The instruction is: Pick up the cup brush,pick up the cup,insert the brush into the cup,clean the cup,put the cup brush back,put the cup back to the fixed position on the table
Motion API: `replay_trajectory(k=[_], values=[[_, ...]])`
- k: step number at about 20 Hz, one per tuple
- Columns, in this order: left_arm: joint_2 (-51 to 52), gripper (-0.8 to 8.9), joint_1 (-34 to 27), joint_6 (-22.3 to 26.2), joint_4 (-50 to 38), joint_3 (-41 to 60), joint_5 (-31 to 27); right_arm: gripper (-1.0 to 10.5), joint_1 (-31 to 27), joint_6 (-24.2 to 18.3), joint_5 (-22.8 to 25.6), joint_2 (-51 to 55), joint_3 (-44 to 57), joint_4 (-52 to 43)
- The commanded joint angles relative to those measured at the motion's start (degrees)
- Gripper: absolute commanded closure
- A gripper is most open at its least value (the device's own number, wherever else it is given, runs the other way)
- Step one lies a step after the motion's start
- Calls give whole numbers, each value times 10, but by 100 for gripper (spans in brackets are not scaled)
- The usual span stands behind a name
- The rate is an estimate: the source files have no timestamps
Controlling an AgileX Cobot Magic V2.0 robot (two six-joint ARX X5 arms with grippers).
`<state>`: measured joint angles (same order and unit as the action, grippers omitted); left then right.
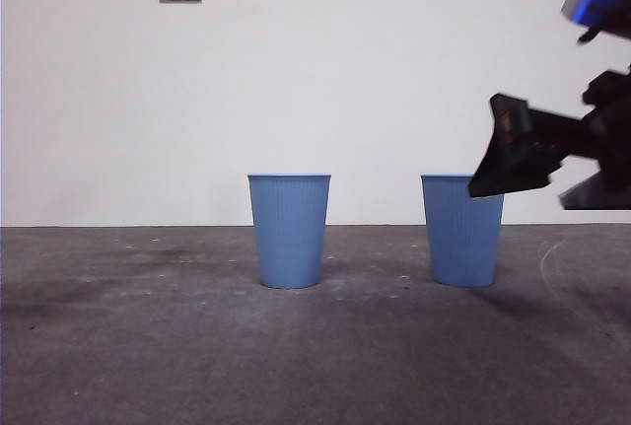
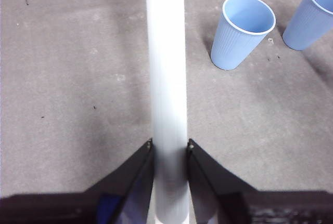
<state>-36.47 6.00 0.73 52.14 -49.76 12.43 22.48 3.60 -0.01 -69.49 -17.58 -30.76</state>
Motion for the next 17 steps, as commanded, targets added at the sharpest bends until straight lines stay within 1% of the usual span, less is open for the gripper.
replay_trajectory(k=[1, 6, 8, 13, 15, 17], values=[[2, 822, -1, 9, -7, 5, 1, 321, 0, -22, -1, -68, 5, -88], [2, 822, -1, 10, -7, 5, 1, 321, 0, -25, 4, -196, 4, -240], [2, 822, -1, 11, -7, 5, 1, 321, 0, -26, 11, -236, -7, -279], [2, 822, -1, 13, -7, 5, 1, 321, -1, -37, 12, -316, -64, -294], [2, 822, -1, 13, -7, 5, 1, 321, -1, -36, 32, -339, -80, -294], [2, 822, -1, 14, -6, 5, 2, 321, -1, -37, 34, -355, -85, -299]])
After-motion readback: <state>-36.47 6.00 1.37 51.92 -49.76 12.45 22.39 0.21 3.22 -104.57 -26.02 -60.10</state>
